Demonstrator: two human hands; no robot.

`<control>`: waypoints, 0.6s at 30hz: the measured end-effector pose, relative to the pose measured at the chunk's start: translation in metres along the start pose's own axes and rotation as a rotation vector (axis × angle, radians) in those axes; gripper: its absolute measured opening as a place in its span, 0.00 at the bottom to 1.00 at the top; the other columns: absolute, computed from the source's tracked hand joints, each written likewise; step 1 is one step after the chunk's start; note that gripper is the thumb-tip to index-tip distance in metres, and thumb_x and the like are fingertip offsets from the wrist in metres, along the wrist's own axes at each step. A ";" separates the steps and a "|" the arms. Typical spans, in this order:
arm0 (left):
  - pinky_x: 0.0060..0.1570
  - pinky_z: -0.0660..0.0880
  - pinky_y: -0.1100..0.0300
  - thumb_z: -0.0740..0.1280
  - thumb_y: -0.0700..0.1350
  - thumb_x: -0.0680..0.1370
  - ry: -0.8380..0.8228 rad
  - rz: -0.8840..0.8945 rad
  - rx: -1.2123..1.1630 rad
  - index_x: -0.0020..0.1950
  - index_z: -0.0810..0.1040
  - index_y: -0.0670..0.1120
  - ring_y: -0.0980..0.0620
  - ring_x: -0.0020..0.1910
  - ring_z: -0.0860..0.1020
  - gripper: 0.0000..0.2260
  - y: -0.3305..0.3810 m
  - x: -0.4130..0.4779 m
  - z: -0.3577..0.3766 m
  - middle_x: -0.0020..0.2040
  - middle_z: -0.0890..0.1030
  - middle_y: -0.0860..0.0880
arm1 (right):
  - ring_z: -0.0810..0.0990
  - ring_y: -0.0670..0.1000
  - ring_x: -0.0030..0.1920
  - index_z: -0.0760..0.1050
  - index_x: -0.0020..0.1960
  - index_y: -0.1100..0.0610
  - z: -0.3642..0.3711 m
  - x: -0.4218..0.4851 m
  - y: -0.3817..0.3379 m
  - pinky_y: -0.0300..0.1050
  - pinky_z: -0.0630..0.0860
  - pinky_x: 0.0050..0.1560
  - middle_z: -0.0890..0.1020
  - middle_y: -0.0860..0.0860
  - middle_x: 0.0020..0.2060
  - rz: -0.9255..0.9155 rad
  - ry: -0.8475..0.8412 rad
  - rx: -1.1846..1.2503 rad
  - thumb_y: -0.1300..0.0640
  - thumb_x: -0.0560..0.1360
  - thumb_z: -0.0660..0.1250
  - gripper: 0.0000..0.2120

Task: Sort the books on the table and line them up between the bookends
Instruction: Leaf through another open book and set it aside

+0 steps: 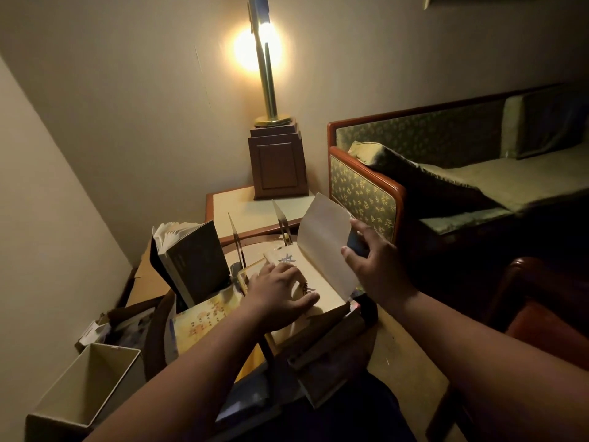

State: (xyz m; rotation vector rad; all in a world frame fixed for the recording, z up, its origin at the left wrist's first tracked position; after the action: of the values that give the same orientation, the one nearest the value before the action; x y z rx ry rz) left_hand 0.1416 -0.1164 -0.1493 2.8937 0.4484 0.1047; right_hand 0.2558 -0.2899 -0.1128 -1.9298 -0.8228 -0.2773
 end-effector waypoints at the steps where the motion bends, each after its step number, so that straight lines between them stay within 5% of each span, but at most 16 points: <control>1: 0.68 0.64 0.42 0.59 0.72 0.72 -0.012 -0.012 0.000 0.61 0.73 0.60 0.48 0.73 0.61 0.24 -0.002 0.000 0.001 0.72 0.67 0.56 | 0.72 0.56 0.68 0.65 0.75 0.51 0.002 -0.003 0.002 0.55 0.76 0.64 0.73 0.54 0.69 0.032 0.018 0.016 0.50 0.77 0.68 0.28; 6: 0.69 0.66 0.45 0.66 0.67 0.72 0.051 -0.032 -0.164 0.59 0.74 0.59 0.49 0.72 0.61 0.20 -0.014 -0.015 0.006 0.71 0.66 0.54 | 0.72 0.56 0.68 0.60 0.77 0.53 0.017 -0.016 0.026 0.40 0.72 0.58 0.71 0.55 0.69 0.182 -0.019 -0.036 0.56 0.77 0.69 0.32; 10: 0.68 0.67 0.49 0.65 0.65 0.75 0.132 -0.020 -0.264 0.61 0.74 0.58 0.51 0.72 0.62 0.19 -0.023 -0.027 0.011 0.71 0.66 0.54 | 0.69 0.58 0.69 0.53 0.79 0.55 0.023 -0.021 0.045 0.43 0.73 0.58 0.63 0.57 0.73 0.298 -0.143 -0.135 0.54 0.76 0.70 0.38; 14: 0.68 0.68 0.47 0.55 0.71 0.72 0.120 -0.011 -0.297 0.63 0.73 0.59 0.50 0.72 0.62 0.26 -0.027 -0.030 0.013 0.72 0.65 0.53 | 0.59 0.59 0.74 0.49 0.79 0.53 0.025 -0.020 0.054 0.55 0.66 0.69 0.57 0.55 0.76 0.257 -0.255 -0.368 0.46 0.72 0.72 0.45; 18: 0.71 0.64 0.49 0.56 0.65 0.78 0.128 0.008 -0.323 0.65 0.74 0.56 0.49 0.74 0.61 0.21 -0.028 -0.031 0.014 0.73 0.66 0.52 | 0.63 0.56 0.73 0.65 0.74 0.52 0.026 -0.016 0.044 0.62 0.56 0.74 0.68 0.53 0.72 0.013 -0.327 -0.487 0.50 0.73 0.71 0.32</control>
State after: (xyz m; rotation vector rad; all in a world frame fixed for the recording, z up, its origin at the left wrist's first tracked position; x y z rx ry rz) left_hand 0.1055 -0.1027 -0.1702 2.5808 0.4001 0.3328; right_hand 0.2684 -0.2868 -0.1650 -2.4802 -1.0229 -0.1634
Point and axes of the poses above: each hand's wrist, its own x-axis towards the middle knuckle, its own z-axis out of the palm, y = z × x, the point moved 5 cm from there along x, towards the middle knuckle
